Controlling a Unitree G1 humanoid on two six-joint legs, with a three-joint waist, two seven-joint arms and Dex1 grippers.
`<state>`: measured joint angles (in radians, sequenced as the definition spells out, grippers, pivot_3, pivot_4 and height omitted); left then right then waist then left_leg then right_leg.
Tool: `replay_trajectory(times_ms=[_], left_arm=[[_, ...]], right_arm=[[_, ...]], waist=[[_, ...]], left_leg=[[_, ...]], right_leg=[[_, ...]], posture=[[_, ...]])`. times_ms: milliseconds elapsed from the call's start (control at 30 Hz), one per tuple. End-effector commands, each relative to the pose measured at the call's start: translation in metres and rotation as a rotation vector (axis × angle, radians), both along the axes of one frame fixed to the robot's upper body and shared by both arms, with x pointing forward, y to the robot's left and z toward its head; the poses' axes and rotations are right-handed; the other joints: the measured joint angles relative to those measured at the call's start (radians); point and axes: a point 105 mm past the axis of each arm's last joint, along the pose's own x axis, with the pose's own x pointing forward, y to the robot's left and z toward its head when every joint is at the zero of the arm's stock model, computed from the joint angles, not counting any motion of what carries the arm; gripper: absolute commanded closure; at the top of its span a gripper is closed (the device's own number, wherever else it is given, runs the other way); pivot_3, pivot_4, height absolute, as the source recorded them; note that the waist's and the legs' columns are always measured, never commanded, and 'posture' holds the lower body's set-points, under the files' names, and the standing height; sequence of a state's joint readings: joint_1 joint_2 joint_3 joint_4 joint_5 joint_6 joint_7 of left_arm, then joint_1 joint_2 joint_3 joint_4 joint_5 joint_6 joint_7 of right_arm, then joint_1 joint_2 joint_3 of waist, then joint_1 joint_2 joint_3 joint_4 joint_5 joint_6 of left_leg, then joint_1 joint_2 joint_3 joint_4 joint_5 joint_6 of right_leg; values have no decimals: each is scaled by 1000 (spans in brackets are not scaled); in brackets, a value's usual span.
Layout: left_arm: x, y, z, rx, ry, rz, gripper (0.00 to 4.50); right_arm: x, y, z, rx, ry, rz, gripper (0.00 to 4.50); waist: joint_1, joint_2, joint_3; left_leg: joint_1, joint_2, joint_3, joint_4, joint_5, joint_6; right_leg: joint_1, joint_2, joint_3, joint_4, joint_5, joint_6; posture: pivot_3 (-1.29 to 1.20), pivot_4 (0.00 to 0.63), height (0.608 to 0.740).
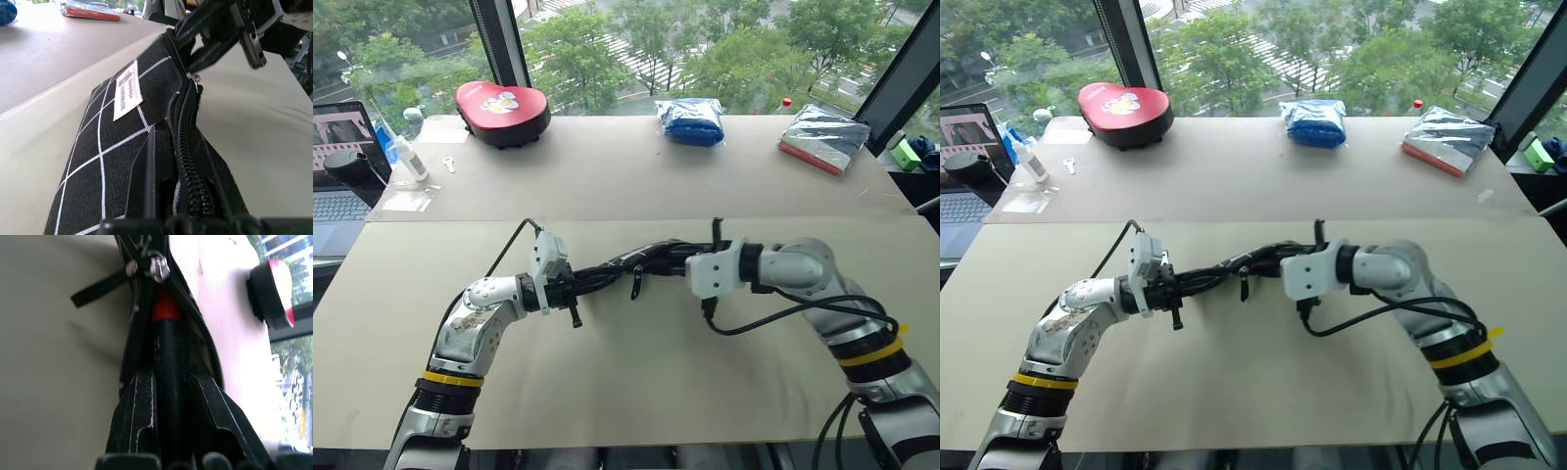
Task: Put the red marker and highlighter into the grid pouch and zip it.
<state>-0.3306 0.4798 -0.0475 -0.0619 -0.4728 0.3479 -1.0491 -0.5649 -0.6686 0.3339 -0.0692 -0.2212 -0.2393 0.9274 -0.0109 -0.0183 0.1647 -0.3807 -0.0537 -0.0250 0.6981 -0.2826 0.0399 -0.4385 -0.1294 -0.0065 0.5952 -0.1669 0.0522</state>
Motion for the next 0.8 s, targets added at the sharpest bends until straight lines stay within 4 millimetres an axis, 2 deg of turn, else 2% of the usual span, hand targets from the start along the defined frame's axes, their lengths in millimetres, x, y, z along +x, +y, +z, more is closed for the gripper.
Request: replay_trajectory(times_ms=[33, 133, 267, 333, 367, 400, 467, 567, 700, 800], left_arm=[[-2, -6, 11, -13, -40, -34, 4500], [-2, -7, 12, -16, -42, -38, 4500], [-2, -7, 12, -16, -44, -35, 4500], [-3, -6, 12, -16, -45, -30, 4500], [-4, -5, 12, -16, -44, -28, 4500], [-4, -5, 12, -15, -44, -26, 4500], [-5, -4, 11, -15, -42, -22, 4500], [-5, -4, 10, -13, -42, -18, 4500], [-5, -3, 8, 3, -47, -11, 4500], [-4, -3, 8, 4, -48, -9, 4500]], right_arm=[[-13, 30, 10, 44, -56, 138, 3988], [-15, 44, 7, 71, -47, 181, 3988], [-9, 44, 6, 87, -38, 162, 3988], [0, 36, 11, 112, -6, 104, 2989], [5, 31, 15, 121, 2, 74, 2846], [7, 27, 17, 126, 4, 58, 2400], [12, 20, 24, 148, -11, 41, 1796], [12, 12, 34, 202, -11, 41, 1796], [6, -6, 48, 348, 171, 0, 1796], [1, -33, 59, 447, 371, -77, 1796]], waist=[[0, 0, 0], [-1, 0, 0], [-2, 0, 0], [-1, 0, 0], [-2, 0, 0], [-2, 0, 0], [-1, 0, 0], [-1, 0, 0], [0, 0, 0], [3, 0, 0]], left_leg=[[0, 0, 0, 0, 0, 0], [0, 0, 0, 0, 0, 0], [0, 0, 0, 0, 0, -1], [0, 0, 0, 0, 0, -1], [0, 0, 0, 0, 0, -1], [0, 0, 0, 0, 0, -1], [0, 0, 0, 0, 0, -1], [0, 0, 0, 0, 0, -1], [0, 0, 0, -1, 0, 0], [0, 1, 0, 0, 0, 0]], right_leg=[[0, 0, 0, 0, 0, 0], [0, 0, 0, 0, 0, 0], [0, 0, 0, 0, 0, 0], [0, 0, 0, 0, 0, 0], [0, 0, 0, 0, 0, 0], [0, 0, 0, 0, 0, 0], [0, 0, 0, 0, 0, 0], [0, 0, 0, 0, 0, 0], [0, 0, 0, 0, 0, 0], [0, 0, 0, 0, 0, 0]], posture=[[0, 150, 740], [0, 150, 740], [0, 150, 740], [0, 150, 740], [0, 150, 740], [0, 150, 740], [0, 150, 740], [0, 150, 740], [0, 150, 740], [0, 150, 740]])
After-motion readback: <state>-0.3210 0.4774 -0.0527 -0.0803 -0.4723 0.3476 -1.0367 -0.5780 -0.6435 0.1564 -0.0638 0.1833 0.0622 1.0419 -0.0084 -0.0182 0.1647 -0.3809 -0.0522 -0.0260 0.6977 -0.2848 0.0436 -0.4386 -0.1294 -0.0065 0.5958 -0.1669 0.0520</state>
